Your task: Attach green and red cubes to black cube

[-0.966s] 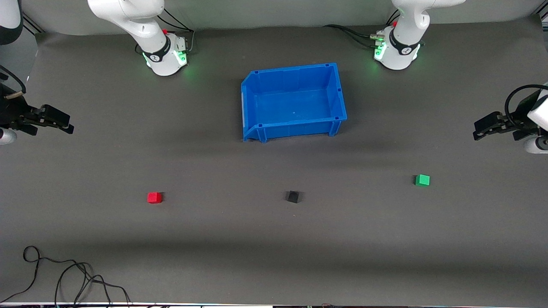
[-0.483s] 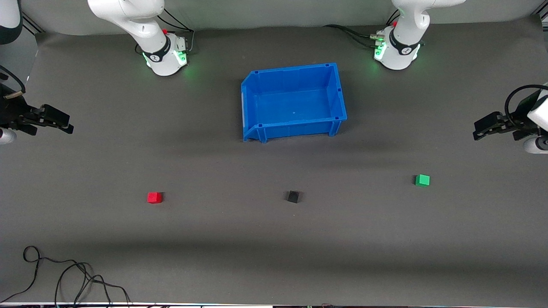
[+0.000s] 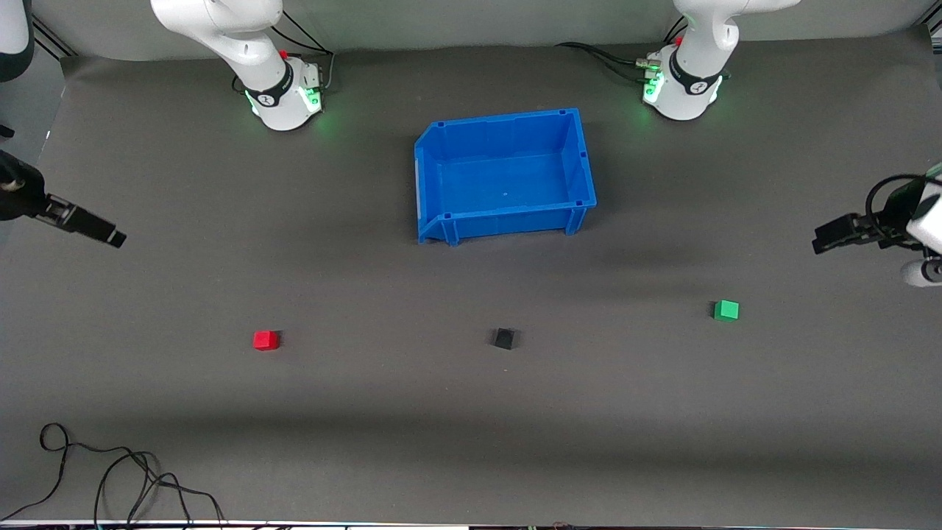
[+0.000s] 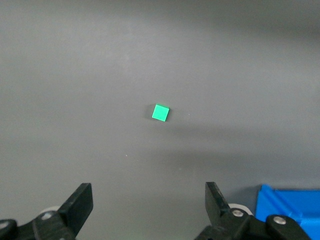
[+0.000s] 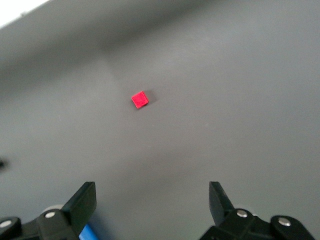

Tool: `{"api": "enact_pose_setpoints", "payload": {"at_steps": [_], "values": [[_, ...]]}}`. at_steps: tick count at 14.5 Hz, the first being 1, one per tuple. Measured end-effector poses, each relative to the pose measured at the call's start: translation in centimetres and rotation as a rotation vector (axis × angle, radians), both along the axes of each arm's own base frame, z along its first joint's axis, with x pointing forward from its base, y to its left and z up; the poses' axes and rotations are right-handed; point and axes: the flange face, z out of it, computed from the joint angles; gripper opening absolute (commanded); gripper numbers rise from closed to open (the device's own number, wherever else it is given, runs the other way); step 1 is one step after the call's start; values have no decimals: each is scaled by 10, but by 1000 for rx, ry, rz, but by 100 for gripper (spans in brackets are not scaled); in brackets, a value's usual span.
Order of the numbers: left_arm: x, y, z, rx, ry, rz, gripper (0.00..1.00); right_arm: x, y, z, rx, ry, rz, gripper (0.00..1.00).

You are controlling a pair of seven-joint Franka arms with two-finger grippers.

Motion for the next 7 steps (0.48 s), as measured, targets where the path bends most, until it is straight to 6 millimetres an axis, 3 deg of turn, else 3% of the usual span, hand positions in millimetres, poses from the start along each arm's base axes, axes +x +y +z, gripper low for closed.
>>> {"api": "enact_pose_setpoints", "payload": {"at_steps": [4, 7], "values": [[20, 17, -54, 19, 55, 253, 100, 23, 6, -28, 108, 60, -385, 100], [34, 38, -102, 41, 80, 491, 100, 36, -5, -60, 169, 141, -597, 100]]}}
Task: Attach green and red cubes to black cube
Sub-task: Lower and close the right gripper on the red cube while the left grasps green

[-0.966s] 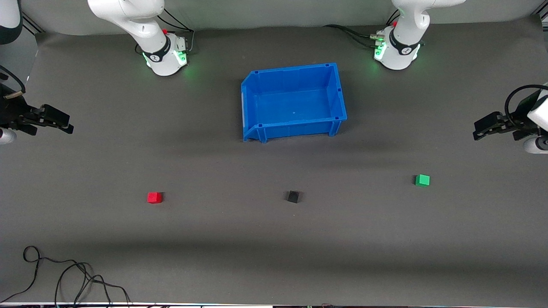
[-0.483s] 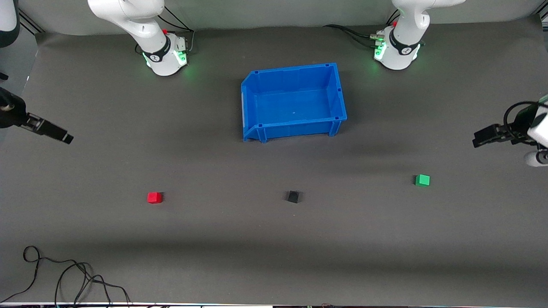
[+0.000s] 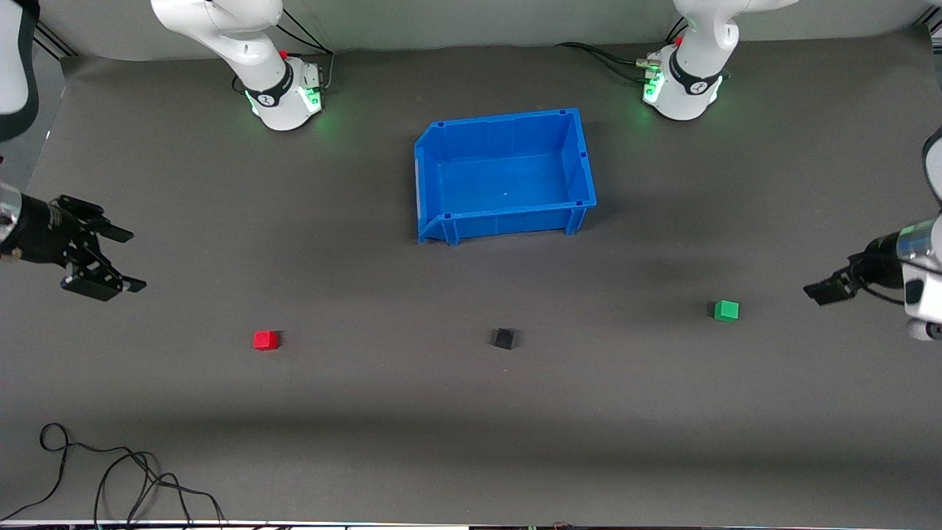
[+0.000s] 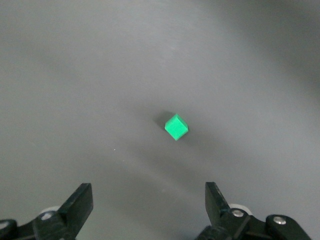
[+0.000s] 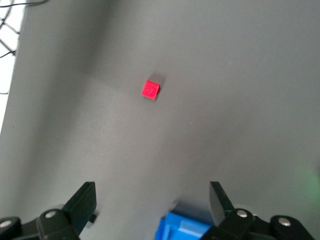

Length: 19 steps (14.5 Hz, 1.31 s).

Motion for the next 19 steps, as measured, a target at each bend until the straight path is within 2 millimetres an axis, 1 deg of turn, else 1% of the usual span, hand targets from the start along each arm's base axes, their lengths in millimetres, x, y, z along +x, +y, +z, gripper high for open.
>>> {"api": "enact_pose_setpoints", "payload": {"at_steps": [2, 3, 5, 7, 9, 11, 13, 16, 17, 19], "values": [[2, 14, -32, 3, 4, 134, 100, 9, -17, -27, 58, 56, -108, 100], [1, 18, -48, -3, 1, 218, 100, 13, -29, -43, 78, 81, -150, 100], [0, 14, -76, -2, 17, 360, 100, 22, -46, -73, 109, 114, -201, 100], [1, 3, -107, 11, 29, 455, 100, 31, -53, -106, 139, 119, -249, 100], [-3, -2, -144, 20, 4, 528, 97, 34, -55, -144, 159, 108, -299, 100], [-15, -2, -182, 29, 2, 578, 97, 29, -54, -181, 171, 102, -339, 100], [-25, -2, -213, 33, -5, 607, 97, 23, -51, -217, 203, 101, -343, 100], [-29, -4, -245, 33, -55, 667, 96, 20, -52, -271, 235, 102, -335, 100], [-29, -8, -253, 32, -68, 680, 96, 21, -52, -287, 243, 99, -336, 100], [-27, -15, -263, 31, -79, 687, 96, 24, -47, -317, 256, 84, -337, 100]]}}
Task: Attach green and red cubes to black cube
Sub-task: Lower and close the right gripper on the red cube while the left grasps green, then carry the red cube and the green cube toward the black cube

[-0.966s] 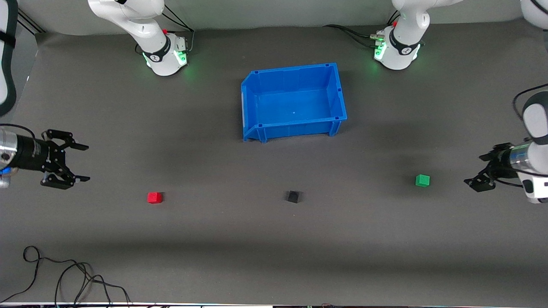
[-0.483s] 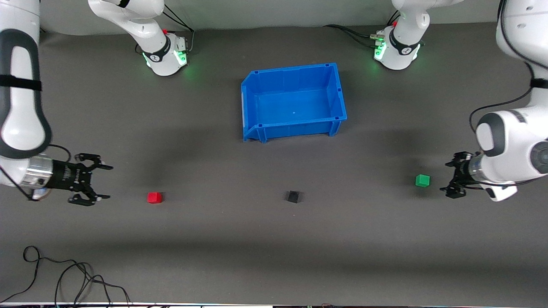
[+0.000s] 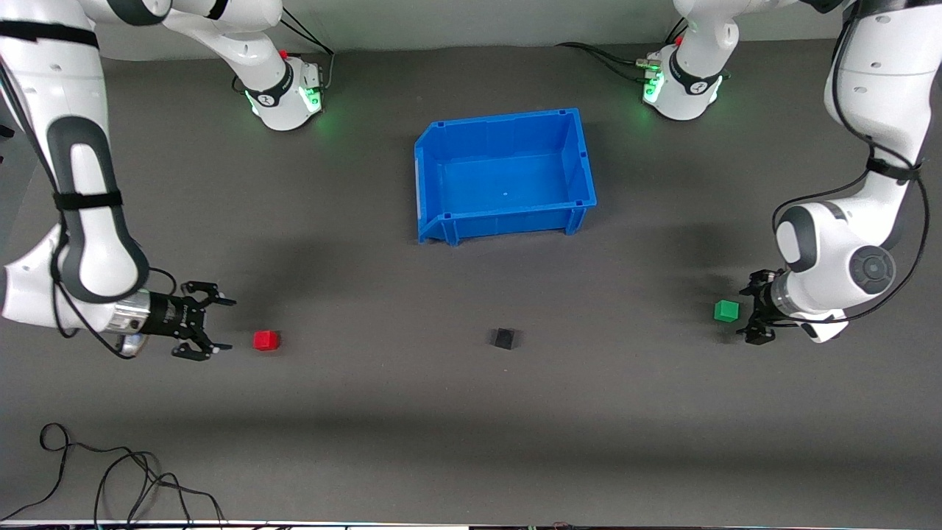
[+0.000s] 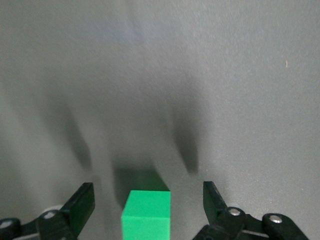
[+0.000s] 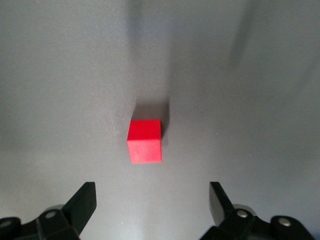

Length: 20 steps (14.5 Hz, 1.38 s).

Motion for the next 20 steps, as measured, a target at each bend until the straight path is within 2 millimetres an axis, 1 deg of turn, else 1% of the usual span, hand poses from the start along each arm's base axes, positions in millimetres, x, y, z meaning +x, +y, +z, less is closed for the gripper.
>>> {"api": "enact_pose_setpoints", "payload": {"at_steps": [2, 3, 4, 5, 6, 8, 10, 11, 12, 13, 14, 15, 16, 17, 19, 20], "values": [[0, -5, -3, -1, 2, -8, 94, 2, 10, -22, -8, -10, -4, 100], [0, -9, -4, -2, 5, -14, 91, 3, 14, -30, -16, -12, -4, 100], [-1, -14, -6, -2, 8, -22, 84, 3, 17, -37, -19, -13, -1, 100], [-1, -19, -7, -2, 11, -31, 73, 3, 18, -42, -18, -19, 2, 100], [-1, -23, -8, -2, 13, -41, 64, 3, 17, -47, -12, -24, 5, 100], [-1, -27, -9, -1, 14, -52, 67, 3, 17, -52, -8, -31, 15, 100], [0, -23, -8, 2, 12, -46, 72, 6, 16, -55, -15, -37, 12, 100], [0, -20, -7, 4, 10, -42, 73, 5, 16, -58, -18, -37, 11, 99], [1, -17, -6, 6, 8, -39, 73, 5, 16, -61, -18, -35, 12, 97], [2, -16, -6, 7, 7, -37, 66, 5, 16, -63, -18, -34, 13, 85], [2, -16, -5, 7, 6, -36, 55, 5, 16, -63, -19, -34, 14, 69], [2, -16, -5, 7, 5, -37, 42, 6, 16, -64, -19, -36, 14, 56], [2, -16, -5, 7, 5, -37, 27, 7, 16, -64, -20, -37, 15, 50], [2, -16, -5, 7, 5, -37, 17, 8, 17, -63, -20, -39, 16, 49], [3, -16, -4, 7, 3, -37, 0, 9, 17, -63, -20, -41, 16, 33], [6, -16, -2, 7, -4, -37, 0, 9, 17, -63, -20, -42, 16, 24]]}}
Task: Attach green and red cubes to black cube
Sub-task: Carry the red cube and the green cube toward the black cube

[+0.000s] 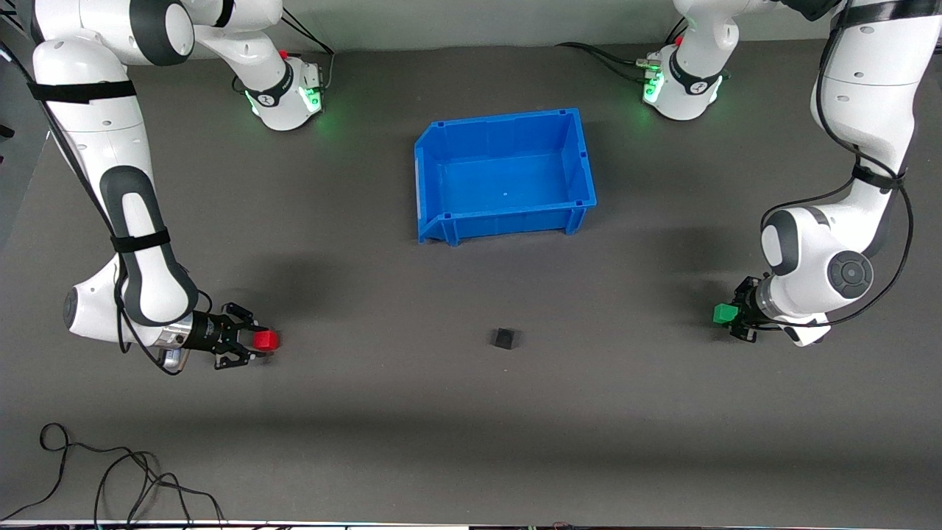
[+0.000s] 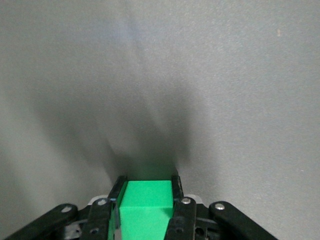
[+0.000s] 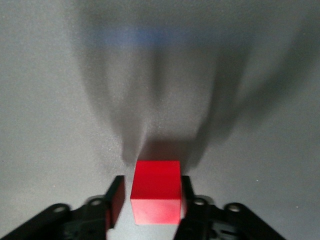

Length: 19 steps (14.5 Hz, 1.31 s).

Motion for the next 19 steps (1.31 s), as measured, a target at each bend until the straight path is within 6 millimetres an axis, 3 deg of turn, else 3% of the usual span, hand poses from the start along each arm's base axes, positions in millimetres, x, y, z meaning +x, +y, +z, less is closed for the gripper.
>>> {"api": "enact_pose_setpoints", "payload": {"at_steps": [3, 6, 8, 12, 16, 19], "values": [[22, -12, 23, -2, -33, 23, 0, 2, 0, 2, 0, -5, 1, 21], [47, -51, 58, -8, 1, 80, 0, 9, 5, 10, 2, -24, 9, 22], [60, -87, 73, -10, 1, 129, 0, 18, 24, 21, 9, -40, 30, 22], [61, -181, 49, -4, 38, 160, 0, 31, 102, 64, 48, -35, 74, 22], [49, -260, 43, -5, 40, 195, 0, 32, 207, 93, 56, 0, 64, 21], [28, -325, 37, -9, 35, 114, 0, 28, 279, 105, 45, 5, -7, 20]]}}
